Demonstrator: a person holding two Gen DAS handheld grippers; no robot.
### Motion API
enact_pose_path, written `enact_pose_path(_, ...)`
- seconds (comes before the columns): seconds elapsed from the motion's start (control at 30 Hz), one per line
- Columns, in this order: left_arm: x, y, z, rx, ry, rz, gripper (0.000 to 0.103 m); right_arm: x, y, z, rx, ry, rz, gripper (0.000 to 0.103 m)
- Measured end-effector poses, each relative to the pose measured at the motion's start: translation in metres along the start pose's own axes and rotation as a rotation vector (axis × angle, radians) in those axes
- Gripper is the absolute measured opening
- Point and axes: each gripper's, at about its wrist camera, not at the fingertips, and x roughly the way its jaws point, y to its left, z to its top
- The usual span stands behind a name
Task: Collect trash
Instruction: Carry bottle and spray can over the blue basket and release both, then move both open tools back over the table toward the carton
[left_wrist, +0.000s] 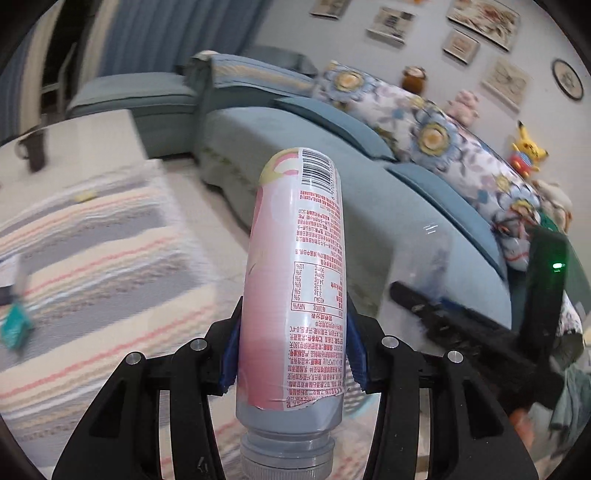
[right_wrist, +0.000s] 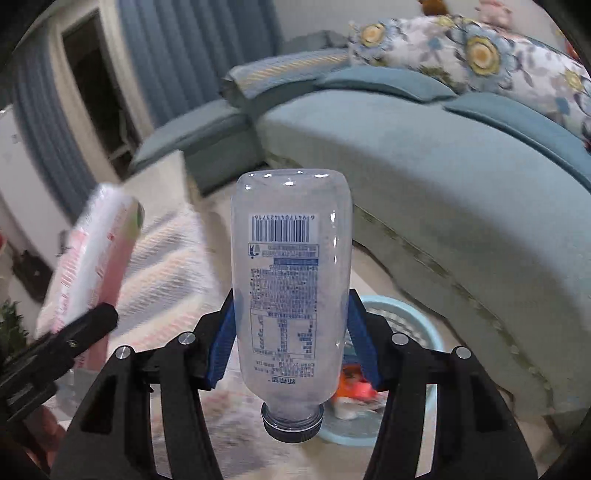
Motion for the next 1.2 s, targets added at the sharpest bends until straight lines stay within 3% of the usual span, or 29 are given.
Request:
enact_pose_path(0.1, 0.029, -0.017, -0.007, -0.008, 0.025, -0.059, 0.045, 0.023, -0.024, -0.009, 0.021, 0.055, -0.058, 0.053)
enact_pose_path(0.2, 0.053, -0.026, -0.016, 0.001, 0.04, -0.037, 0.045, 0.046, -0.046, -0.023, 0.057, 0.112, -0.101, 0.053)
enact_pose_path(0.4, 0.089, -0.026, -0.027, -0.039, 0.095, -0.086, 0.049, 0.083, -0.072, -0.041, 0.091, 0.211, -0.143, 0.054)
enact_pose_path(0.5, 0.091, -0.022, -0.03, -0.036, 0.105, -0.096, 0.057, 0.099, -0.076, -0.042, 0.115, 0.267, -0.119, 0.055)
enact_pose_path(0.7, 0.074, -0.004, -0.035, -0.03, 0.102, -0.058, 0.058, 0.092, -0.074, -0.045, 0.109, 0.246, -0.126, 0.055)
enact_pose_path(0.93, 0.024, 0.029, -0.034, -0.035, 0.058, 0.009, 0.058, 0.052, -0.031, -0.045, 0.006, 0.152, -0.058, 0.055)
enact_pose_path(1.2, -0.072, 0.1, -0.026, -0.1, -0.059, 0.146, 0.058, 0.0, 0.086, -0.03, -0.183, 0.004, 0.111, 0.055)
